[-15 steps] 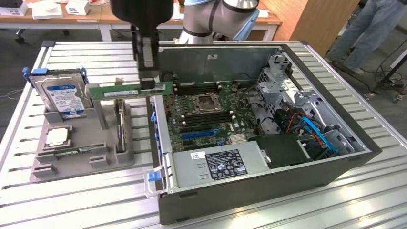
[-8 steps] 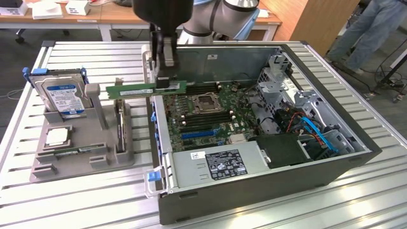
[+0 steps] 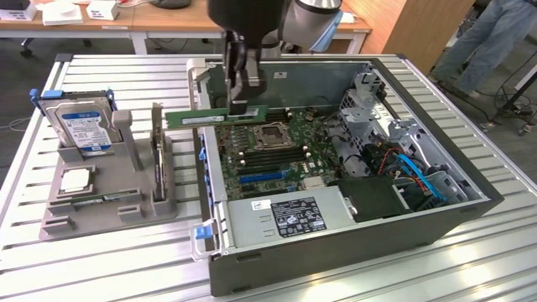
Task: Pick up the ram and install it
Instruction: 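Pick up the ram and move it above insertion slot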
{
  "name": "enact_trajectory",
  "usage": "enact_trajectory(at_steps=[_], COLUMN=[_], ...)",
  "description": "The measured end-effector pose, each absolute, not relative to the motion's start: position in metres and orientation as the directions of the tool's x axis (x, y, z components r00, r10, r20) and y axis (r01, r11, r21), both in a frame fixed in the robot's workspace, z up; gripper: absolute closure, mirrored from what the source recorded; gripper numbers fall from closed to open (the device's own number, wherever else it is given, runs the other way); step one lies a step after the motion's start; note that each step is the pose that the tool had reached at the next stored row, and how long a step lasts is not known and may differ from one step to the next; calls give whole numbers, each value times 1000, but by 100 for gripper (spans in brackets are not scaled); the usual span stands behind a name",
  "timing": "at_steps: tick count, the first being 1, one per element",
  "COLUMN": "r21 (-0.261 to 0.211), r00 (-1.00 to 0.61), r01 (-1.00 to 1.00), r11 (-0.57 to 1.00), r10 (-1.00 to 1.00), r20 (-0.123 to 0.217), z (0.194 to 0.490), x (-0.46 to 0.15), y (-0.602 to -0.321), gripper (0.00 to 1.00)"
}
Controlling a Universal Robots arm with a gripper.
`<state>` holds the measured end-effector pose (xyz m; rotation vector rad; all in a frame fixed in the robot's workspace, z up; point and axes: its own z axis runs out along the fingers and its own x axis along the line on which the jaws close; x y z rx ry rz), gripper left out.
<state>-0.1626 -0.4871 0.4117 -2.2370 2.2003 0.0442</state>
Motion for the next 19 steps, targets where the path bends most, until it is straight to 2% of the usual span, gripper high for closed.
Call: enact_trajectory(at_steps=[19], r21=[17], r00=[16], r01=[-1000], r11=[-17], r10=[-1000], r20=[-23], z=[412], x=[-78], y=[-487], gripper=[89])
